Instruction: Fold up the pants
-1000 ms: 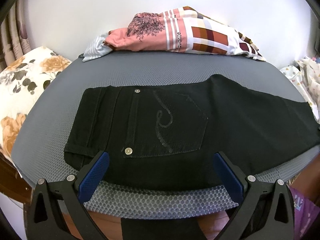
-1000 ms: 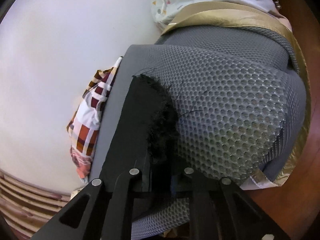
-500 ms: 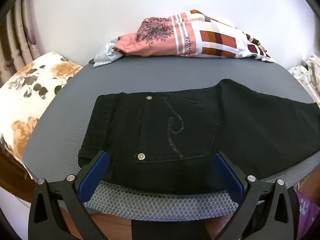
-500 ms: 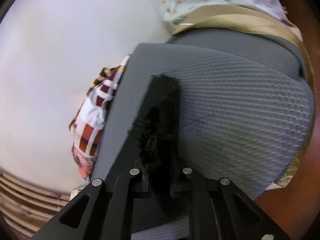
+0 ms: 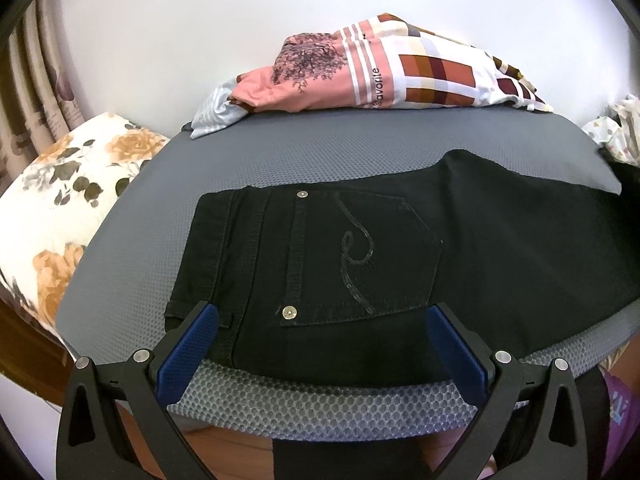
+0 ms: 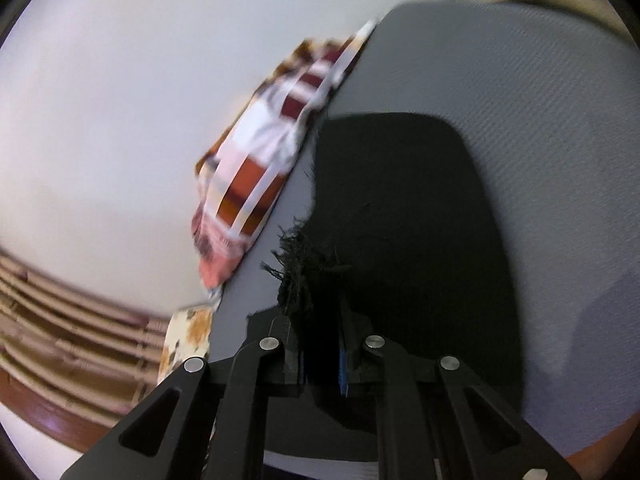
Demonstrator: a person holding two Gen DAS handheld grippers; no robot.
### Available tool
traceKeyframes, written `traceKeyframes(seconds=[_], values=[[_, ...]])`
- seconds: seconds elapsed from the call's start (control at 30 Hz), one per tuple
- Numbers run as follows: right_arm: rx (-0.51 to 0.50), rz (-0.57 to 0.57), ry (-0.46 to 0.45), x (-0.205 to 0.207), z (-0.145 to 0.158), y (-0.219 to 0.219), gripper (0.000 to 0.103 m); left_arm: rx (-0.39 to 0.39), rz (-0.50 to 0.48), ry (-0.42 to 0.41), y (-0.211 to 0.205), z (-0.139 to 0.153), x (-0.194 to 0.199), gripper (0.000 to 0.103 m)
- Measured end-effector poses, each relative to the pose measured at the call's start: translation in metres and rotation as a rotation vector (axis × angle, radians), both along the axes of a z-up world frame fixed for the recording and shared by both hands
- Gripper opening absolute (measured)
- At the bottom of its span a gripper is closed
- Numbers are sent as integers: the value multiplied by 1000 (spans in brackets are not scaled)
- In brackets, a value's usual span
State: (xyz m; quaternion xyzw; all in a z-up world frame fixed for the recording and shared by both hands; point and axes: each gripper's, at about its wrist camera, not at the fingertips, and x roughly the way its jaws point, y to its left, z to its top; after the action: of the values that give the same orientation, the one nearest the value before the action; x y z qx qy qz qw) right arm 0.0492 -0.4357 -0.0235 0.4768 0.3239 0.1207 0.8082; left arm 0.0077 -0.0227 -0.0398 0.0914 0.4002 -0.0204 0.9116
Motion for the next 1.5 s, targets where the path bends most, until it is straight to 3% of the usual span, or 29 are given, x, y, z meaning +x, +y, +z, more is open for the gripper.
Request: traceKeyframes(seconds=[0.5,0.97,1.5], values=[[26,269,34,44,-13,128,12,-16,30,40,9,-5,6,103],[28,377,78,41,-38,176,12,-40,54,81,15,-11,11,103],[-125,497,85,30,-48,226,12,-42,48,97,14,-14,12,103]])
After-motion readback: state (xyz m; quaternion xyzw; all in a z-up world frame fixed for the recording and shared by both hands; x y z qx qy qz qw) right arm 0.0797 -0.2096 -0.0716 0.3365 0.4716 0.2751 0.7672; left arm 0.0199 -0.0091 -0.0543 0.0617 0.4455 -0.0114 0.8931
